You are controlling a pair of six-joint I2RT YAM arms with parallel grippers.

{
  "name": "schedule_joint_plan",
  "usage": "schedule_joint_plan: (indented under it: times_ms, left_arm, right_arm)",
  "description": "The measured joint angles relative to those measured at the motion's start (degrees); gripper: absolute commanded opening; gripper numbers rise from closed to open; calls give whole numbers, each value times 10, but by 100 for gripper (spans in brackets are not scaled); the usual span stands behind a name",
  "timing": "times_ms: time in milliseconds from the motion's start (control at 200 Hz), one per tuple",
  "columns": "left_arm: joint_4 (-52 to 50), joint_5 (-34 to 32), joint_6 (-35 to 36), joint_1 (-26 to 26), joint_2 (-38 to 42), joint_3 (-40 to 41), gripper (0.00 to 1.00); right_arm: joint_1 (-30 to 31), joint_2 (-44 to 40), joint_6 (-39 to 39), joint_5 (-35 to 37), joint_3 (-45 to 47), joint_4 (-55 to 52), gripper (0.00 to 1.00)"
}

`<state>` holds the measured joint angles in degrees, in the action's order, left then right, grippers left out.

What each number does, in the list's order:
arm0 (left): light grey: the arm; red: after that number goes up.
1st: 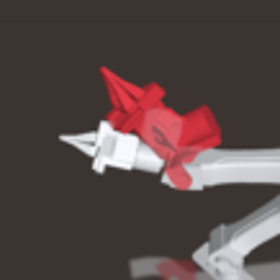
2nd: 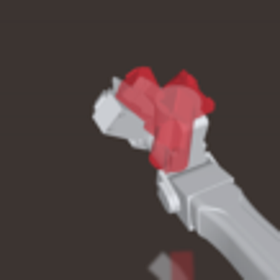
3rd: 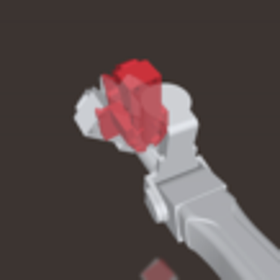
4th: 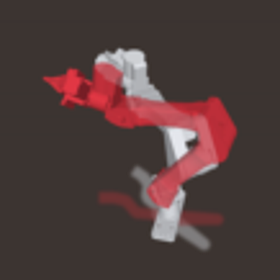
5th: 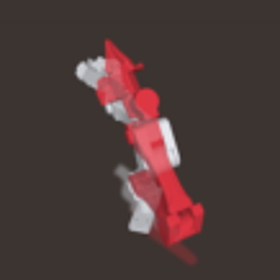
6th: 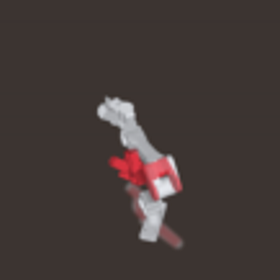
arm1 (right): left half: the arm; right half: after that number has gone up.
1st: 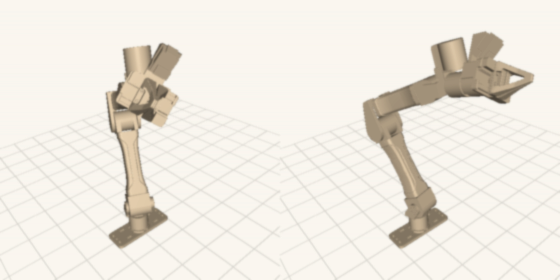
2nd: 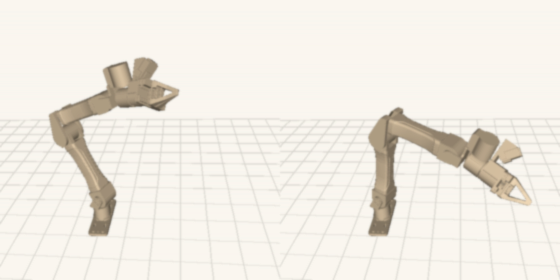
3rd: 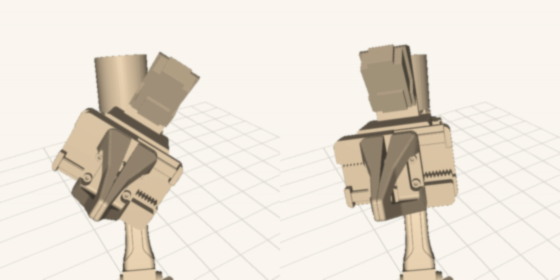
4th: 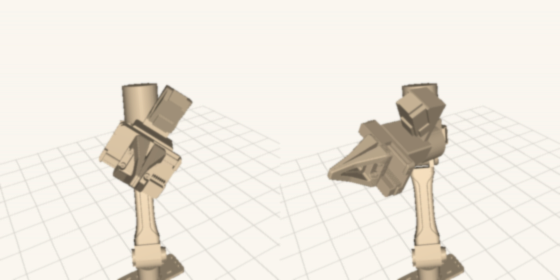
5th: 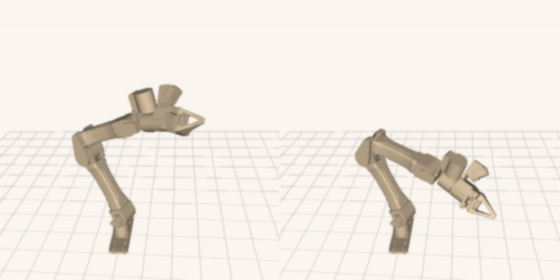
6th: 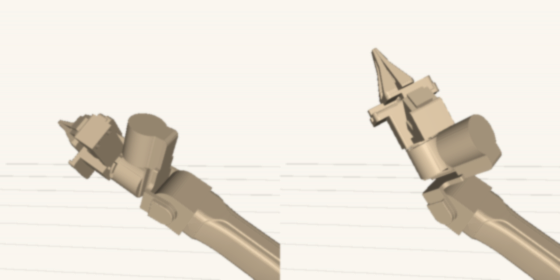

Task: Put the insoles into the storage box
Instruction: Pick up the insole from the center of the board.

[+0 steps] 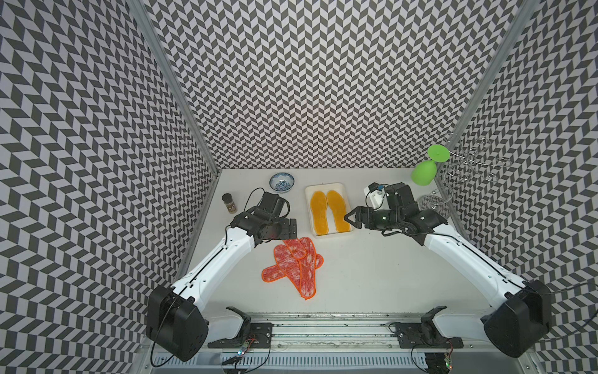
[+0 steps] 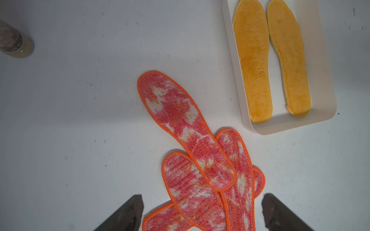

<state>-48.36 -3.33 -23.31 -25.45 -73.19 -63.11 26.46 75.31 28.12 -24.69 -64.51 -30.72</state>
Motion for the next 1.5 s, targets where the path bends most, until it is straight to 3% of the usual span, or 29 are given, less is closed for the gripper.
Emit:
schedule_joint_plan:
  times_ms: [451, 776, 881, 1087, 1497]
  left_arm:
    - [-6, 40, -62, -12, 64, 86, 99]
    - [-4, 39, -145, -77, 99, 154, 82]
    - [3, 31, -174, -98, 111, 192, 81]
    - [16, 9, -195, -99, 104, 229, 79]
    - [96, -11, -202, -99, 38, 250, 63]
  right_arm:
    - [0, -7, 4, 9, 5, -2, 91]
    - [1, -7, 4, 14, 5, -2, 91]
    - [0, -7, 4, 14, 6, -1, 91]
    - [1, -7, 2, 13, 7, -1, 91]
    - [0, -6, 2, 13, 13, 0, 91]
